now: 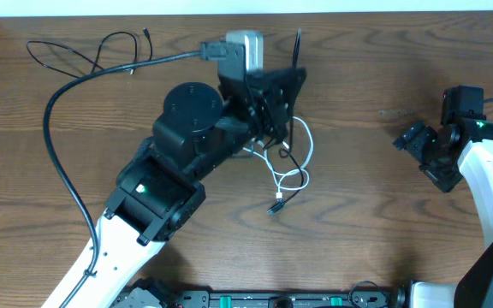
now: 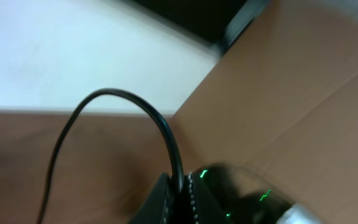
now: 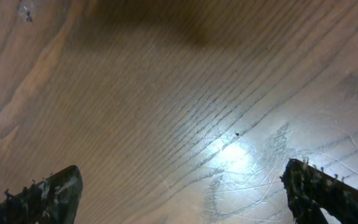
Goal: Untangle cables
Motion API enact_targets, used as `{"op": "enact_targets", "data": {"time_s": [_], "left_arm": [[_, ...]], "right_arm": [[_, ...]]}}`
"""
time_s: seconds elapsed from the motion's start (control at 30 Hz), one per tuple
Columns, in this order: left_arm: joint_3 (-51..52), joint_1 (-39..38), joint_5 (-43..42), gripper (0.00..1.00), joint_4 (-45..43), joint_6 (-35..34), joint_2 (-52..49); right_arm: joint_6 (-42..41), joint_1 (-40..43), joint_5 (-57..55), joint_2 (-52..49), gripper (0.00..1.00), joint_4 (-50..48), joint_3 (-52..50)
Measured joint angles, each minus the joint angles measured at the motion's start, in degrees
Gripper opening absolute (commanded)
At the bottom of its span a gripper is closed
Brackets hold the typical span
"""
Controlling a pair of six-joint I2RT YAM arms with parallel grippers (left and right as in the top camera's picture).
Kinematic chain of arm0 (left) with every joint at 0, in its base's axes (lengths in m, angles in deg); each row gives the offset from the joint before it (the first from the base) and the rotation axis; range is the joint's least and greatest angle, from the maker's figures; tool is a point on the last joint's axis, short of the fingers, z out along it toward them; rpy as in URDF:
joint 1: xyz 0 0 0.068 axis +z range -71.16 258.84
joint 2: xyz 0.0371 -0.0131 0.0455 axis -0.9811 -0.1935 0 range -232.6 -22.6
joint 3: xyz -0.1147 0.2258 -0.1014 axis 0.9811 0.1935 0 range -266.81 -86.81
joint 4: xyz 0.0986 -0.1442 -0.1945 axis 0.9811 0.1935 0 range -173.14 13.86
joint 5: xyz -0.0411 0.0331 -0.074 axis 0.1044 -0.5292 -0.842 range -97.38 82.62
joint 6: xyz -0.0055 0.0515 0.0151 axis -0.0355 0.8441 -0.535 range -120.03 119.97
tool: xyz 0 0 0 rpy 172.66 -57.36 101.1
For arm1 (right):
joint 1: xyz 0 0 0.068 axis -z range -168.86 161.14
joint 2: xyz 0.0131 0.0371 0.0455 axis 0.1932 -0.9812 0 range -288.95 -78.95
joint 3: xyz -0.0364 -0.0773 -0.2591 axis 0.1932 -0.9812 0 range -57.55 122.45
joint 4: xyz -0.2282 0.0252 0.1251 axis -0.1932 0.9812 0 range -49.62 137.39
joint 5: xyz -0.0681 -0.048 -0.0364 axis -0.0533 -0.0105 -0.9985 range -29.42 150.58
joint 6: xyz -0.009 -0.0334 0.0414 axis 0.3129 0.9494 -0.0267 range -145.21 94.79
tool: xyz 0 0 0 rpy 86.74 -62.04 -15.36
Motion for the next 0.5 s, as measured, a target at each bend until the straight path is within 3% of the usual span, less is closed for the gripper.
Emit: {"op": "enact_targets", "data": {"time_s": [0.1, 0.33, 0.5], "left_arm": [[0.0, 0.0, 0.0, 0.08, -2.6, -2.8, 2.1], [-0.4, 0.0, 6.9, 0.08, 12.3, -4.0, 5.7], [-0.4, 0.0, 10.1, 0.08, 6.3, -4.0, 4.0]], "right_arm": [[0.0, 0.0, 0.0, 0.0, 0.99, 0.0, 0.0], [0.0, 0.0, 0.0, 0.0, 0.99, 0.0, 0.0], [0.0, 0.0, 0.0, 0.0, 0.99, 0.0, 0.0]]}}
